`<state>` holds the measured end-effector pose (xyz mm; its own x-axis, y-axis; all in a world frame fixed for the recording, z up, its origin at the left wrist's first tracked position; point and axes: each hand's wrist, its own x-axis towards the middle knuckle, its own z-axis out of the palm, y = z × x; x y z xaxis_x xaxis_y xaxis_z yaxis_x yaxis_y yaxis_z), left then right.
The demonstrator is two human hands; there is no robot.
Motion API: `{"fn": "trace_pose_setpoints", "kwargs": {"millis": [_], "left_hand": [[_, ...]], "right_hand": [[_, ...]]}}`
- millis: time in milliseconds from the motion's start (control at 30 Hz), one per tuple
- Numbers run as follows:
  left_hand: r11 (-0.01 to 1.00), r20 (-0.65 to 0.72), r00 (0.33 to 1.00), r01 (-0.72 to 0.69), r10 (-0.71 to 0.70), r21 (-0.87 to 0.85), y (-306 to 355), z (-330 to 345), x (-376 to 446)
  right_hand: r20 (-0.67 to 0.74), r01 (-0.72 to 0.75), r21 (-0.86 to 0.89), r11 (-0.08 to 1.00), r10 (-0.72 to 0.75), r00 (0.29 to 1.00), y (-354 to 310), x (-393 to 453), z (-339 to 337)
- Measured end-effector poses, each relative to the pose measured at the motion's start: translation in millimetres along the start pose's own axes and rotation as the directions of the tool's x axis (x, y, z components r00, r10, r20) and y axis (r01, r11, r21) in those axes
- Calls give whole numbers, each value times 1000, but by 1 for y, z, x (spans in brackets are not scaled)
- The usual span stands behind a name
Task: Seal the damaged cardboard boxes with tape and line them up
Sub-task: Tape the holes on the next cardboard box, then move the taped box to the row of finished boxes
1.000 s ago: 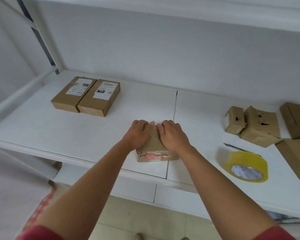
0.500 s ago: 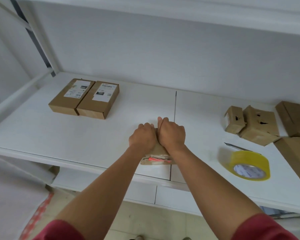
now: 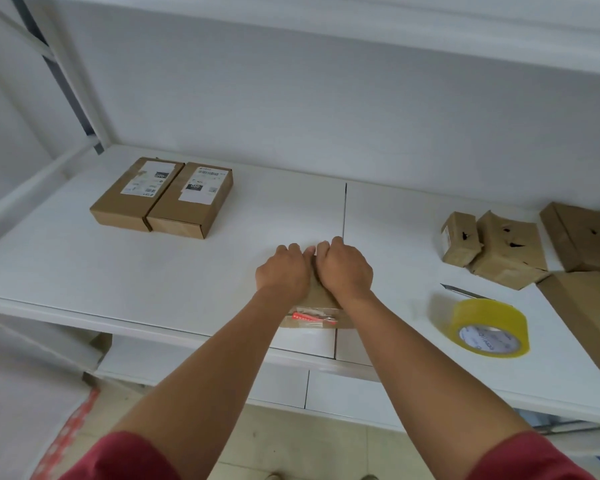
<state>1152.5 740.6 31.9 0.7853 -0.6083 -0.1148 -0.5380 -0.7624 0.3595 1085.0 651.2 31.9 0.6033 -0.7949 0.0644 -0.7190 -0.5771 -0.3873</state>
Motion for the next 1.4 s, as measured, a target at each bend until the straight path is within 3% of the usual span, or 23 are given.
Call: {"fn": "trace_pose_setpoints", "kwargs": {"millis": [200,467,567,633,733,800,900,967,1100,1200,1333,1400], "left_hand": [[967,51,998,-27,41,-252,-10,1,-4],[989,59,996,-59,68,-132,-8,-4,-5],[965,46,998,-17,30,-261,-13,-1,-1],[906,38,998,55,-43,-420,-16,-1,2],[708,51,967,218,-249,-672,-17,-2,5],[594,83,934,288,-348,-751,-14,-4,4],[480,61,909,273,-412,-834,-14,-5,3],[375,48,906,222,-421,-900,-19,-5,0],[301,102,920,226,-377,-926,-36,-1,-7],[253,163,928,255,-336,-933,-46,-5,-5],[13,250,919,267,-305,-964,-53,-16,-4],[52,205,914,237,-349,-970,-54,-19,-2]], "right_hand": [[10,-7,-7,1000,7,1000,1,1,1],[50,-79,166,983,72,996,4,5,-9],[122,-180,532,827,135,983,14,8,-23],[111,-215,648,730,188,976,28,4,-34],[121,-253,631,734,229,966,46,-16,-33],[197,-285,682,674,206,958,46,-35,-23],[228,-276,836,474,157,961,31,-60,-7],[201,-253,871,420,164,966,19,-69,4],[260,-297,862,412,144,955,0,-72,9],[176,-159,888,431,2,984,-9,-68,3],[98,-53,864,501,-63,993,-16,-60,-8],[92,-8,841,541,-127,988,-19,-57,-14]]}}
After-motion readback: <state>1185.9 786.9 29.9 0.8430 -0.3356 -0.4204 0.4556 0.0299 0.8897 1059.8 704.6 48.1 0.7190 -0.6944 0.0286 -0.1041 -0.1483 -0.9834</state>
